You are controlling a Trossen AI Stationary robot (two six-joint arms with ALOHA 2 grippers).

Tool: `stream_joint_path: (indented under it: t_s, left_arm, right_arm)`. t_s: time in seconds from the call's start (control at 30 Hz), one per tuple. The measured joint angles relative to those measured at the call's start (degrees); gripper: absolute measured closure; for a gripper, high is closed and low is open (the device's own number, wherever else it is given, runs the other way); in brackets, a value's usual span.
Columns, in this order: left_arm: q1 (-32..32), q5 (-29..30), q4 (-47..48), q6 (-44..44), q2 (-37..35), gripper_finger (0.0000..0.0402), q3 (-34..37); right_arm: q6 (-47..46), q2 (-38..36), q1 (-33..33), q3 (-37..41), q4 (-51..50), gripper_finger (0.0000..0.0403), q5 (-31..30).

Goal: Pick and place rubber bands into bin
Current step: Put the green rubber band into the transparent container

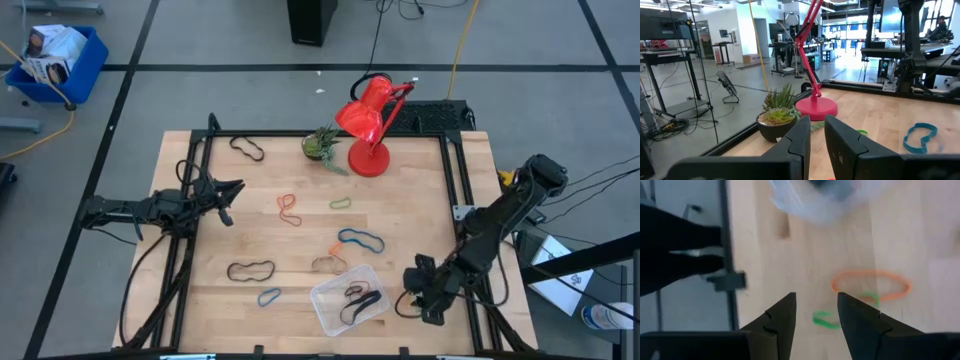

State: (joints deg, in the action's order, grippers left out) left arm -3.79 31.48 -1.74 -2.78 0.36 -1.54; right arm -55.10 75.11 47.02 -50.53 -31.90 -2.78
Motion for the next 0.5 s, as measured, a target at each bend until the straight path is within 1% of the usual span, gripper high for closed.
stream_joint_path:
  t_s: [0.1,0.2,0.37,0.5]
  left_arm:
    - [0.01,0.0,0.0,0.02,0.01,0.0339,-0.01]
    - [0.0,0.0,0.0,0.02,0.02,0.0339,0.0]
    - [0.0,0.0,0.0,0.02,0.01,0.0339,-0.01]
    - [0.0,0.0,-0.01,0.02,0.01,0.0339,0.0]
  right_arm:
    - [-1.88,0.4,0.89,-4.29,-7.77,0.0261,-4.58]
    - [-4.9,1.24,0.62,-4.9,-14.82,0.0261,-4.82]
    - [-5.87,5.27,0.25,-2.59,-13.44,0.0261,-3.11]
    - [-6.17,8.96,0.25,-2.16,-13.54,0.0261,-2.61]
